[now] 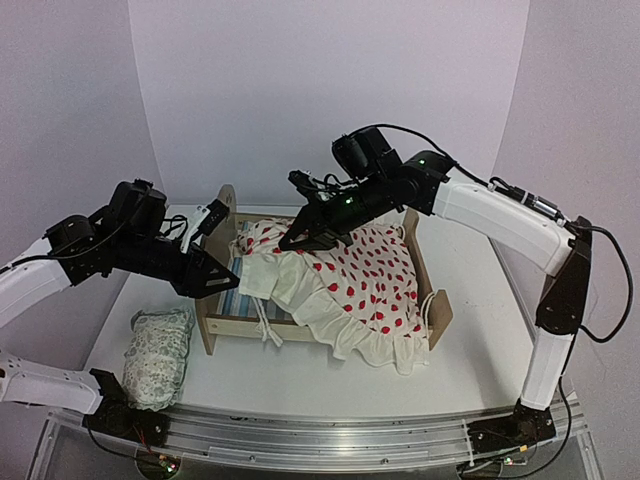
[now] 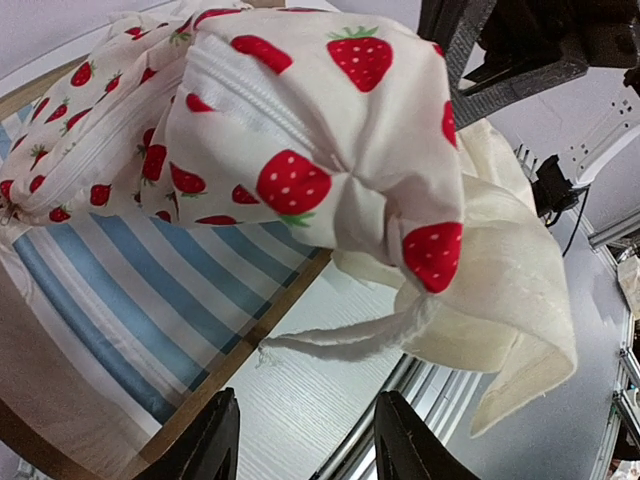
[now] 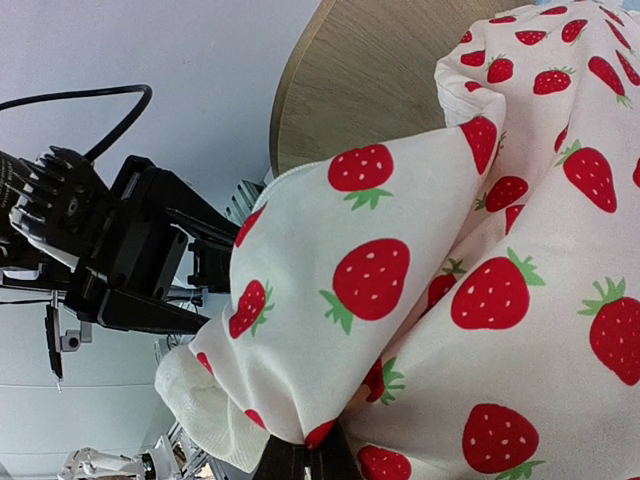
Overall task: Set up the pet bed
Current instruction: Cross the left ropes of the mattress closest to the robot.
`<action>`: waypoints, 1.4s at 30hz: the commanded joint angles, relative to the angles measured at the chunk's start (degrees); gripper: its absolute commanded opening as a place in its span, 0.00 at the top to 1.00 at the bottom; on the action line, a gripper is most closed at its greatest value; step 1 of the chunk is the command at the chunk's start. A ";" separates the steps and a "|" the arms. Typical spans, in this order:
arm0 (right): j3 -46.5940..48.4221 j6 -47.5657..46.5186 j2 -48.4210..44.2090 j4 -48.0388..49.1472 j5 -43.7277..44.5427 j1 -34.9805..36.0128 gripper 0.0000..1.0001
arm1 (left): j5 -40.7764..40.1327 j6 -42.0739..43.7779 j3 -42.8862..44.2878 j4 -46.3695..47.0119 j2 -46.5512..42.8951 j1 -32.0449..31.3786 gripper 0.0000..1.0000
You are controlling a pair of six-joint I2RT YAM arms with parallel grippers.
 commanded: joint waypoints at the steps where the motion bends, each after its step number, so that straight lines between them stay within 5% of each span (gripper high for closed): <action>1: 2.23 0.10 0.60 1.51 -1.24 0.35 1.00 | 3.65 2.17 -0.07 6.42 0.77 -0.15 0.53; 8: 2.14 0.06 0.61 1.41 -1.20 0.27 1.00 | 3.98 2.76 -0.50 7.47 1.68 -0.25 0.55; 25: 2.20 0.39 0.86 1.41 -1.01 0.36 1.00 | -0.76 4.47 1.22 4.85 1.30 -0.24 0.98; 42: 3.71 1.51 3.59 1.58 -0.57 0.33 1.00 | -12.91 6.57 7.88 5.87 2.50 -0.14 1.00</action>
